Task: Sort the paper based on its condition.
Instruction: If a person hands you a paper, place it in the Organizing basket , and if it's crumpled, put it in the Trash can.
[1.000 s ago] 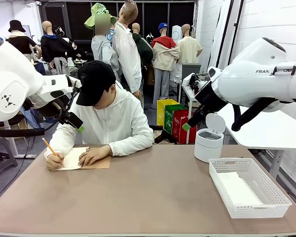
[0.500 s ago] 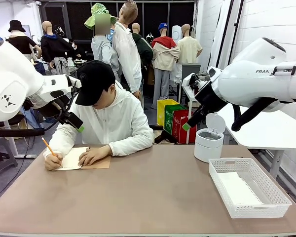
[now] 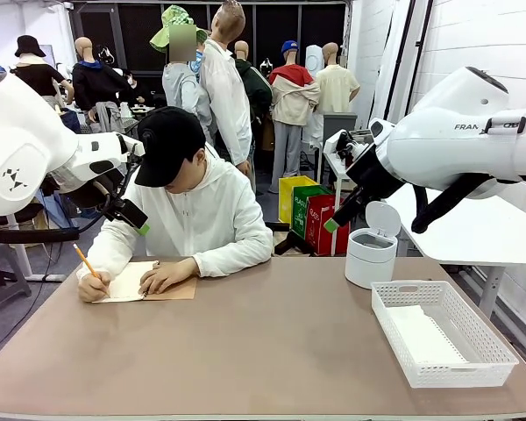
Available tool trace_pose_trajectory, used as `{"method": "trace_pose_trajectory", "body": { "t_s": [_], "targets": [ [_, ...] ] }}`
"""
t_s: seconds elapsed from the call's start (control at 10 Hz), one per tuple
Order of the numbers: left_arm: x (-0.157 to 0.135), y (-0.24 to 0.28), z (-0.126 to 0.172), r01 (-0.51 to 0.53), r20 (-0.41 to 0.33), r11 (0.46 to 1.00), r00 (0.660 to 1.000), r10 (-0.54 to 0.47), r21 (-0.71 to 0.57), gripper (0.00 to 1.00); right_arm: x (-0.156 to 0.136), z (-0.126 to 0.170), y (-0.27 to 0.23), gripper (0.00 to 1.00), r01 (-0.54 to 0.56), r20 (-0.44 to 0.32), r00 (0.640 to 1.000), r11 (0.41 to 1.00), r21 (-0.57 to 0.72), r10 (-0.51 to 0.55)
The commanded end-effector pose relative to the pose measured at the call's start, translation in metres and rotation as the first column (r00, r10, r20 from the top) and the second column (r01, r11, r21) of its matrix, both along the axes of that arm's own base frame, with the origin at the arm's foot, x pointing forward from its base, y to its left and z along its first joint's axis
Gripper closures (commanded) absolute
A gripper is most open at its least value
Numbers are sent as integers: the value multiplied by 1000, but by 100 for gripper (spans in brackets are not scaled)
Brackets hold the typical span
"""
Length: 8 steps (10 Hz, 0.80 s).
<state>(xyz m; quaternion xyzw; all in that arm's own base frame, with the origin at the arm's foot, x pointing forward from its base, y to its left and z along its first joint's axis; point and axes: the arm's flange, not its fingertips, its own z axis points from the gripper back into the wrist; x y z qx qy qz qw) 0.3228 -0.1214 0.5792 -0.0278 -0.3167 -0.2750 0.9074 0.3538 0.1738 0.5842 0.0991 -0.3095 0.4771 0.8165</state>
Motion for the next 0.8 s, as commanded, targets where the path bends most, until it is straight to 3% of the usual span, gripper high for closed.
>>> {"method": "trace_pose_trajectory", "body": {
  "t_s": [0.0,0.7],
  "targets": [
    [0,1,0,-1,2,1000,1000,1,-7,0,1,-1,0,0,3,4,1000,1000,-2,-3],
    [0,1,0,-1,2,1000,1000,1,-7,0,1,-1,0,0,3,4,1000,1000,-2,-3]
  ]
}}
